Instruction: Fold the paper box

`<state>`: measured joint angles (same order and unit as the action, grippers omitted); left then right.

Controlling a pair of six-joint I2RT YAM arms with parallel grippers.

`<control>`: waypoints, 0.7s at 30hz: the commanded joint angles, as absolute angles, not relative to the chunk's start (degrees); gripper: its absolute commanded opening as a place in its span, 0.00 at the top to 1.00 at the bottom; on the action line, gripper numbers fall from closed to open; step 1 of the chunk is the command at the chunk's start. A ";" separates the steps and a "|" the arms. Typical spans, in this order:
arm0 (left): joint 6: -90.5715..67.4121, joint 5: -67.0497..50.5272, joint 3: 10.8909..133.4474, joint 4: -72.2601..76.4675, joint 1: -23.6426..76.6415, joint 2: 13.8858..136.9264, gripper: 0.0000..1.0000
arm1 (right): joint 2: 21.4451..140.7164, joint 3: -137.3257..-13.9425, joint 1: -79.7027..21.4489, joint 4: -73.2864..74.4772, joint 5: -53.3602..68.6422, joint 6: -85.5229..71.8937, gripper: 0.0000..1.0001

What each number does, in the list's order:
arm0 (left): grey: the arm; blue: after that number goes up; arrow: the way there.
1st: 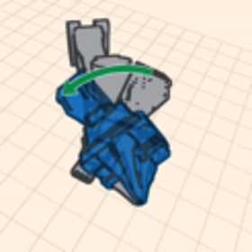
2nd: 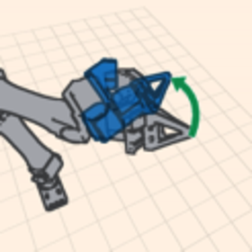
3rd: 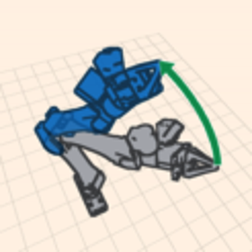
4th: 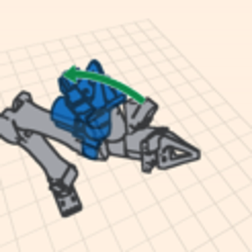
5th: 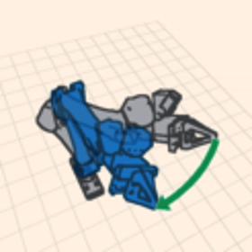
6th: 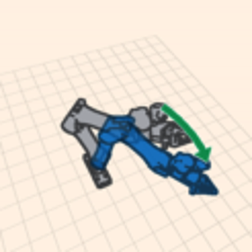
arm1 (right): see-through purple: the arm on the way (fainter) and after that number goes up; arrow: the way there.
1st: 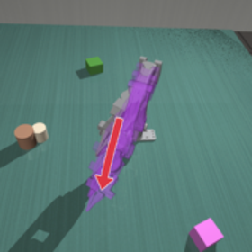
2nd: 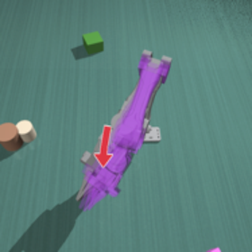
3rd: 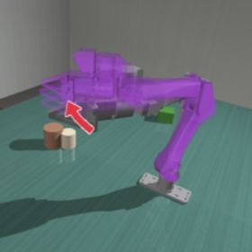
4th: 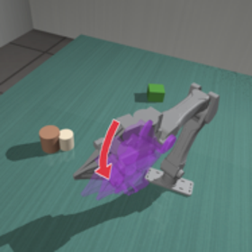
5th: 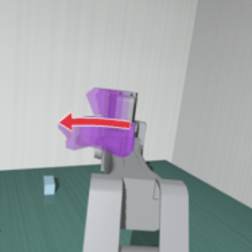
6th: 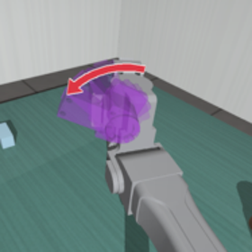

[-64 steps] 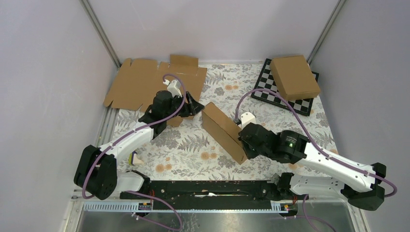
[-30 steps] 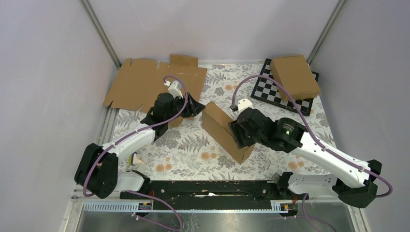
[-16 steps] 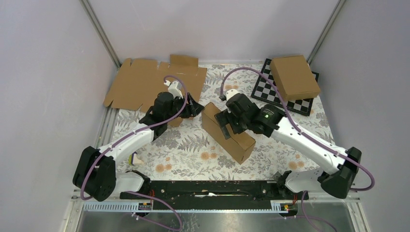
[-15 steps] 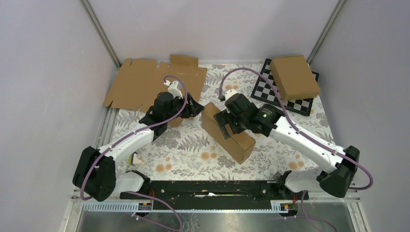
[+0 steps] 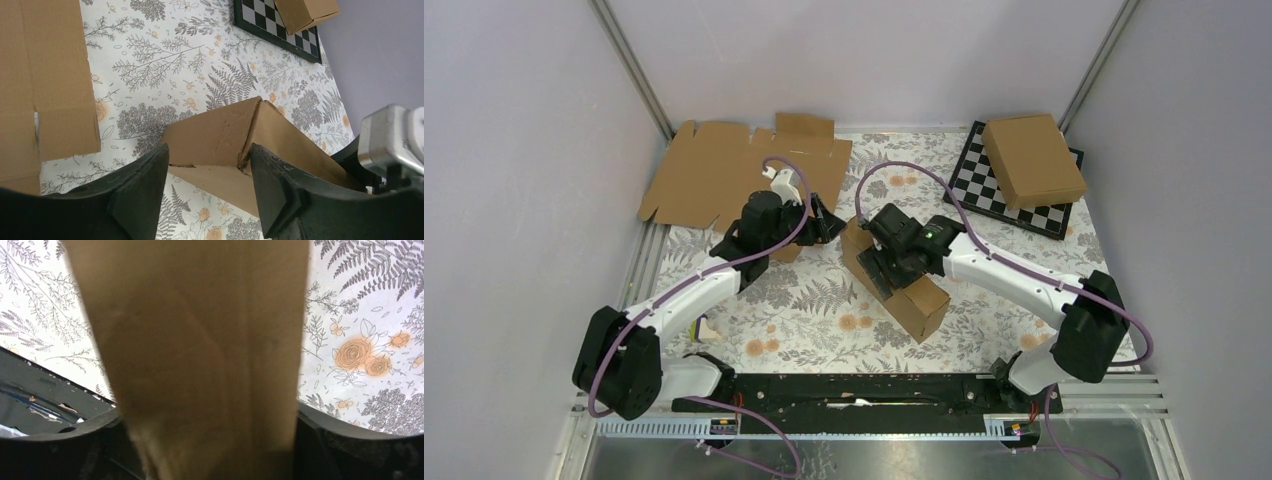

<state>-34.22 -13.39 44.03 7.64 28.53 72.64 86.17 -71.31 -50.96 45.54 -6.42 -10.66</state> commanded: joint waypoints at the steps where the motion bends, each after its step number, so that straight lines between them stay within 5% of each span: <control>1: -32.17 -11.96 43.38 4.34 29.09 69.00 0.33 | 87.07 -72.99 -50.80 46.97 -8.29 -10.64 0.28; 7: -33.92 -9.19 38.74 9.02 29.09 61.28 0.21 | 87.49 -74.67 -50.80 48.71 -14.22 -10.95 0.52; 12: -35.89 -5.68 30.49 14.77 29.09 53.40 0.12 | 88.37 -79.38 -50.80 52.38 -21.45 -9.86 0.58; 21: -32.15 5.51 22.44 16.00 29.09 40.79 0.06 | 94.86 -87.25 -50.55 60.12 -53.78 -9.20 0.62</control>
